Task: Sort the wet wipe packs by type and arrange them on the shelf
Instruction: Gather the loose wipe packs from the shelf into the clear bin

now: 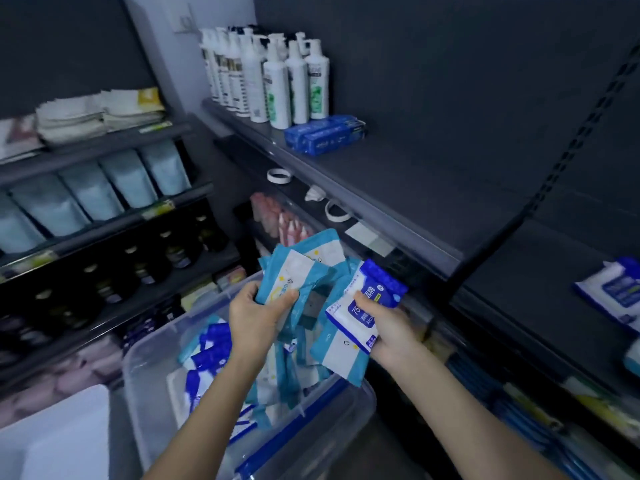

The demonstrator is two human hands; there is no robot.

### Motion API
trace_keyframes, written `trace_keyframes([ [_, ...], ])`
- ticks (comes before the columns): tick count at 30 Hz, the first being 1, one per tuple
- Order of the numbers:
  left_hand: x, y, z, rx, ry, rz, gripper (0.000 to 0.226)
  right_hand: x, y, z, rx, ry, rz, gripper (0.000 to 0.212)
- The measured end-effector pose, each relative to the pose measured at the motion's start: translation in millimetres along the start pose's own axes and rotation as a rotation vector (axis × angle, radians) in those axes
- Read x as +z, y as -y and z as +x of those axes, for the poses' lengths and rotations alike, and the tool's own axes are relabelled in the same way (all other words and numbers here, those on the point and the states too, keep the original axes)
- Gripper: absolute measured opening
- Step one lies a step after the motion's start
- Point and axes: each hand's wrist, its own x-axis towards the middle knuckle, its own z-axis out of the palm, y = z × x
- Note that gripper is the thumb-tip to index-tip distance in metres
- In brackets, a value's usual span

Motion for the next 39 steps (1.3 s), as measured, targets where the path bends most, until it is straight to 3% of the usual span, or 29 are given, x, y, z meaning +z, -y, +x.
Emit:
trace_keyframes([
  [7,-64.7,37.2,6.9,-0.143,-0.215,-0.026,0.022,47.6,-48.1,20.9,0.143,0.024,-0.087,0.022],
  [10,-81.2,56.3,8.4,-0.225,-0.216,0.046,0.025,58.9,-62.8,28.3,0.187,0.101,-0.172,0.014],
  [16,-96.5,87.1,10.3,-0.152,0.026,0.739,0.063,62.1,-58.8,33.0,0.070,0.179,-0.647,0.010],
  [19,-90.3,86.3,9.6,-0.026,0.008,0.985,0.071,52.4,-44.5,34.8,0.020,0.136,-0.767,0.007],
  [22,-69.6,69.4,10.0,0.118,0.071,0.929,0.066,41.8,-31.8,37.3,-0.012,0.078,-0.785,0.034],
  [32,30.4,12.4,17.6,0.525,0.546,0.890,0.055,-47.6,28.4,-1.0,-0.272,-0.032,-0.855,0.009],
  [35,70.8,0.6,14.5,0.639,0.669,0.908,0.050,-89.9,46.5,-22.4,-0.279,-0.145,-0.824,0.009],
  [39,127.1,-12.7,2.6,0.789,0.815,0.895,0.045,-147.1,75.8,-48.9,-0.284,-0.260,-1.020,0.018],
])
